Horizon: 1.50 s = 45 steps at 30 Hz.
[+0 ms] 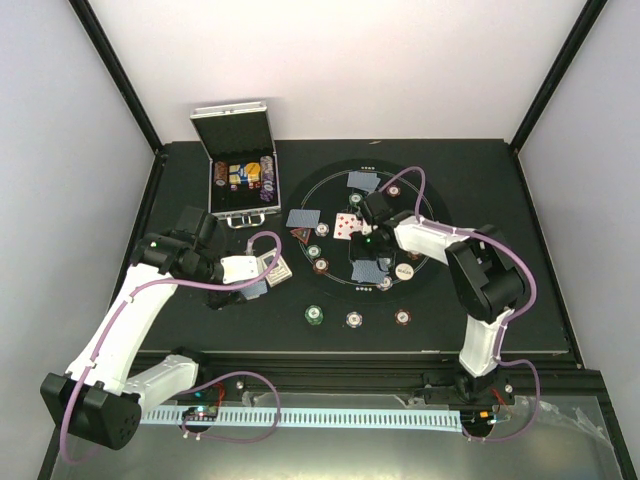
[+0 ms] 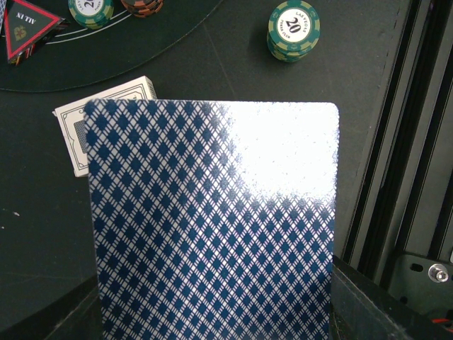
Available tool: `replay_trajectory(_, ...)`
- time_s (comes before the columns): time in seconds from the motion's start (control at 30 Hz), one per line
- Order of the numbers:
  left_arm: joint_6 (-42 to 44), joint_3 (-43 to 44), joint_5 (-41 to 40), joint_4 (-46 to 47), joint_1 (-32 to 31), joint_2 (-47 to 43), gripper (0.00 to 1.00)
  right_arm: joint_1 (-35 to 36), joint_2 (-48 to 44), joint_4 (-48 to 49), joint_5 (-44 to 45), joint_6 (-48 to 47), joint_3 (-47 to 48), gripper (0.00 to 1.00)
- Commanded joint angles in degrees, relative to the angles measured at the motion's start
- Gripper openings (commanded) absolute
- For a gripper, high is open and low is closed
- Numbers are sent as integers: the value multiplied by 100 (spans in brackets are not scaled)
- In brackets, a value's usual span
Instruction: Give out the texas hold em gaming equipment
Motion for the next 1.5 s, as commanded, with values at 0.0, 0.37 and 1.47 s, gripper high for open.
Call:
replay_trajectory(0.0,-4,143,-8,-48,-13,-93,2,11,-57,-142,-161,4,278,1)
replay_trajectory(0.37,1,97,-66,-27,-14,-162,2,-87,240,-351,-8,-98,631,1)
replay_trajectory(1.47,-5,133,-66,-40,-7,-135,2,-384,239,-221,288,-264,131,1)
